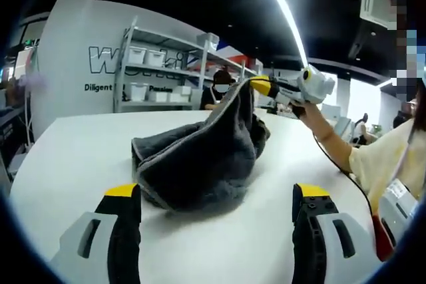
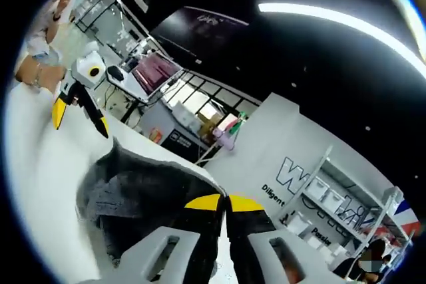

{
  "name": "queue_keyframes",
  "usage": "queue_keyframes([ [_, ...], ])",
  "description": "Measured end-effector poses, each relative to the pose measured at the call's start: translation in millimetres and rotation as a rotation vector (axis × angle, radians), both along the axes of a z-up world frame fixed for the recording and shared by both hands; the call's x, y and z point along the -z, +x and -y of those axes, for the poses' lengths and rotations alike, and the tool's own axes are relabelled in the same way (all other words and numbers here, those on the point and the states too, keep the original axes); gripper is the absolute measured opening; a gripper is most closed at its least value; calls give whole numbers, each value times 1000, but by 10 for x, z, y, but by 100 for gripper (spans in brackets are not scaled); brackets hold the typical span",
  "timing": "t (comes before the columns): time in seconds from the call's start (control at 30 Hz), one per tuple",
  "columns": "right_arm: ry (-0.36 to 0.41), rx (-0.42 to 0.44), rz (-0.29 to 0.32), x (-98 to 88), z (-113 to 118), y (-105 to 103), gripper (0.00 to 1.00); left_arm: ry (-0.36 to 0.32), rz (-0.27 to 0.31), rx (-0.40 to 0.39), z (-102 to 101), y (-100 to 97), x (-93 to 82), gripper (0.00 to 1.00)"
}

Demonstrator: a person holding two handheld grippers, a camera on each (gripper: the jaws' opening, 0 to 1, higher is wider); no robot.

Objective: Fold the towel on the table until its edges align and the towel forms a compact rectangular stack.

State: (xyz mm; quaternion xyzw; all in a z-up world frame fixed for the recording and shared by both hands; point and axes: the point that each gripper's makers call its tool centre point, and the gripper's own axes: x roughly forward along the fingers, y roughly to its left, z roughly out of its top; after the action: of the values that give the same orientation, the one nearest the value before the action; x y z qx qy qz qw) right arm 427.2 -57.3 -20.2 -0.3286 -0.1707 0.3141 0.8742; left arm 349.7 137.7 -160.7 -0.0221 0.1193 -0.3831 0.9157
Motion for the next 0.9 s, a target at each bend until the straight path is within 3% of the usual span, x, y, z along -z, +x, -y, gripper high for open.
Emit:
queue_keyframes([
  [0.3, 25, -18, 105, -374, -11, -287, 0, 3, -8, -6, -21, 8, 27, 92],
  [0.57, 52, -62, 135, -544, -119, -519, 0, -1, -17, 18, 26, -4, 57, 88],
  [0.7, 39, -70, 137, -542, -170, -555, 0, -1, 25, 31, 21, -16, -14, 78],
  [0.9, 47, -62, 123, -537, -135, -514, 0, -2, 127, 58, 14, -68, -171, 51],
])
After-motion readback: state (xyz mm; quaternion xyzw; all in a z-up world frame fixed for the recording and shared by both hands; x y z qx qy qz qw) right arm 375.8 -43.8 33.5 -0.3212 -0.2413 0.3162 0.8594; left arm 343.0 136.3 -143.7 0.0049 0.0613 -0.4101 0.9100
